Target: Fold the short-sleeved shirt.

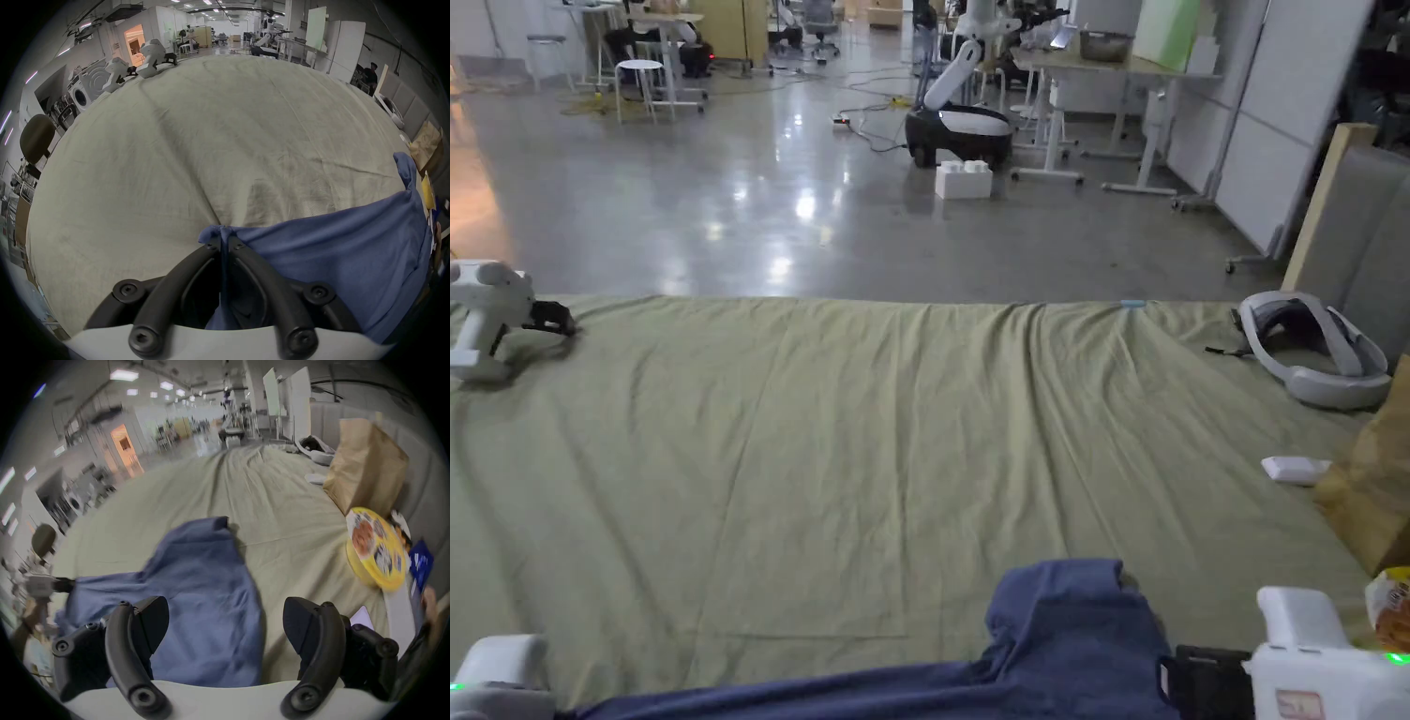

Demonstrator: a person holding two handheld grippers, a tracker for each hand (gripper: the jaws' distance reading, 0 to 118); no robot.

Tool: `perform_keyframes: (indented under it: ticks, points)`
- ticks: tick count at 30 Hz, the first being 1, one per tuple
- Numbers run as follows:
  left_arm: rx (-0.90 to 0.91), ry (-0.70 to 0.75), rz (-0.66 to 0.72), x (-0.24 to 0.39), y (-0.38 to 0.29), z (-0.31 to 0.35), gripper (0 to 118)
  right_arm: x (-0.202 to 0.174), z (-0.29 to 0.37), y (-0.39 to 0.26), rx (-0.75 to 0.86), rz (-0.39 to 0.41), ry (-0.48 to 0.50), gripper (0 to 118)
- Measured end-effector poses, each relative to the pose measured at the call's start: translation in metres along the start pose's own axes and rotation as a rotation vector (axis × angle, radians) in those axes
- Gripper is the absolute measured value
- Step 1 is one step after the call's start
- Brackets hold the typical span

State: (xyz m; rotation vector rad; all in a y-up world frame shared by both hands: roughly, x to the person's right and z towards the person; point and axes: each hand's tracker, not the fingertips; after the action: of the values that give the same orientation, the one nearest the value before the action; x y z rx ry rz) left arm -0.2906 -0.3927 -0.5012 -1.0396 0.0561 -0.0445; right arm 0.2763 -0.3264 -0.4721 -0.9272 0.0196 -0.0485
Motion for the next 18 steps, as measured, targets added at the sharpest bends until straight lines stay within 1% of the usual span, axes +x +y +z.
perform_keyframes:
  ticks: [1, 2, 4, 5, 7, 8, 9, 10, 11, 12, 14, 16, 17, 18]
  points:
    - [-0.009, -0.005, 0.001, 0.001, 0.003, 0.002, 6, 0.001, -0.019, 0.01, -0.028, 0.01, 0.003, 101]
    - [-0.018, -0.012, -0.001, -0.001, 0.004, 0.002, 6, 0.004, -0.036, 0.018, -0.065, -0.008, 0.011, 101]
    - [-0.034, -0.033, -0.004, -0.004, 0.006, 0.002, 6, 0.006, -0.065, 0.028, -0.159, -0.073, 0.005, 99]
    - [-0.035, -0.04, -0.001, -0.007, 0.007, 0.0, 6, 0.005, -0.078, 0.029, -0.19, -0.068, 0.004, 95]
    - [-0.035, -0.054, 0.006, -0.008, 0.006, 0.0, 6, -0.002, -0.095, 0.026, -0.231, -0.015, -0.033, 77]
    - [-0.025, -0.051, 0.0, -0.005, 0.002, 0.0, 6, -0.008, -0.098, 0.019, -0.254, 0.007, -0.061, 73]
    - [-0.012, -0.041, -0.013, -0.002, 0.0, 0.0, 6, -0.014, -0.092, 0.016, -0.192, 0.037, -0.083, 71]
    - [0.005, -0.023, -0.028, 0.001, -0.002, 0.001, 6, -0.02, -0.084, 0.013, -0.15, 0.051, -0.081, 63]
    - [0.014, -0.014, -0.032, 0.005, -0.005, 0.002, 6, -0.022, -0.081, 0.011, -0.15, 0.03, -0.022, 40]
    - [0.019, -0.008, -0.034, 0.006, -0.005, 0.001, 6, -0.027, -0.078, 0.009, -0.16, 0.012, 0.004, 6]
    - [0.012, -0.012, -0.011, 0.002, -0.002, 0.001, 6, -0.032, -0.082, 0.008, -0.203, 0.025, 0.037, 5]
    - [0.018, -0.06, 0.058, -0.008, -0.001, 0.014, 6, -0.033, -0.076, 0.008, -0.175, 0.059, 0.003, 5]
    - [0.046, -0.09, 0.091, -0.014, -0.002, 0.028, 6, -0.03, -0.065, 0.007, -0.152, 0.038, 0.012, 5]
    - [0.082, -0.136, 0.117, -0.019, -0.007, 0.042, 6, -0.027, -0.051, 0.004, -0.109, 0.011, 0.042, 5]
